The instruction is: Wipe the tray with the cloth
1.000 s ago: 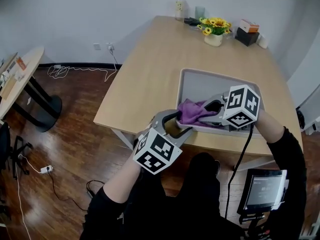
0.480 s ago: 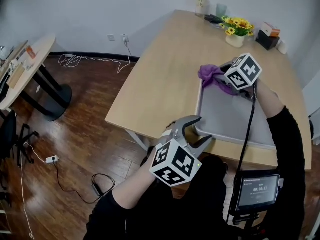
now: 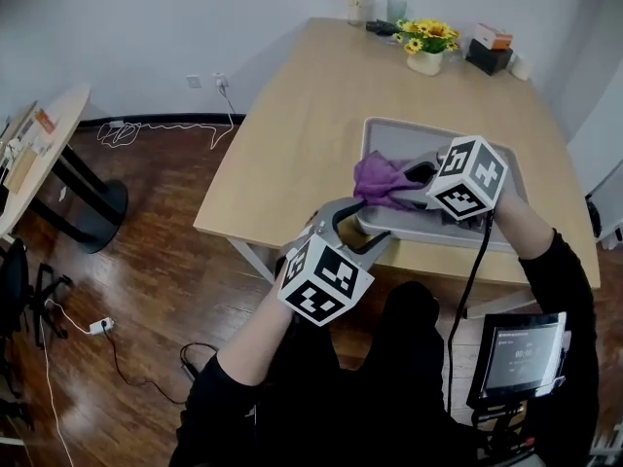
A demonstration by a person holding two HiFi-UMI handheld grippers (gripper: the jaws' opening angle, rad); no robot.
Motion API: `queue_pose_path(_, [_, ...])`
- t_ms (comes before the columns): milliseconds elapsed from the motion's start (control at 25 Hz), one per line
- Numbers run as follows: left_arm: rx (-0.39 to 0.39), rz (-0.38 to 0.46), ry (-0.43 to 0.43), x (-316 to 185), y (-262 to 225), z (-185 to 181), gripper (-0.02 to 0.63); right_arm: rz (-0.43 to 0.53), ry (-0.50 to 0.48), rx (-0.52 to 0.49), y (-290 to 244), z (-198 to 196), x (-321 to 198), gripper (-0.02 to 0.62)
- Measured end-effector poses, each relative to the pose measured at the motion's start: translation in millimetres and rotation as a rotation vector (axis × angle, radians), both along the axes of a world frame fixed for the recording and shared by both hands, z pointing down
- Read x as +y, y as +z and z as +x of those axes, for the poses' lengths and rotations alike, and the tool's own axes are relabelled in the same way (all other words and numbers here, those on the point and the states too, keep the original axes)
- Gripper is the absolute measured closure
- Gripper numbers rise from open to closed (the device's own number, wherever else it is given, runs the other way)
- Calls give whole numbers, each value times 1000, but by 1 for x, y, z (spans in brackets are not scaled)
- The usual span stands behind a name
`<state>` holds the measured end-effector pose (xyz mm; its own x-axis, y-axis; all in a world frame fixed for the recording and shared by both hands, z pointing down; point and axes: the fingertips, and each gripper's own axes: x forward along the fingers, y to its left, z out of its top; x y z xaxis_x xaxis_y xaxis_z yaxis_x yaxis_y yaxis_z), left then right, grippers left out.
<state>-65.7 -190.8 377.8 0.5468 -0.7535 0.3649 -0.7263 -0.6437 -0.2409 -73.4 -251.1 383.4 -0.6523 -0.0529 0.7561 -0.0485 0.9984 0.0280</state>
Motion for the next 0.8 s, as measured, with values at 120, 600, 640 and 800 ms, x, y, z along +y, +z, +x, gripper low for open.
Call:
queue_pose_path(120, [-4,1,8,0,0,-1,371,-73,-31,2,1,12,39,520])
queue_pose_path(600, [-80,58,-4,3,-2,3,373,-82,122,4,-3,102,32,518])
queue_pose_path(640, [-94,68,-4,3,-3,3,373,-87,151,16,-4,123,28,518])
queue_pose_path(800, [-82,48,-4,2,-3,-1,374,-111,262,48,-4,201,14,518])
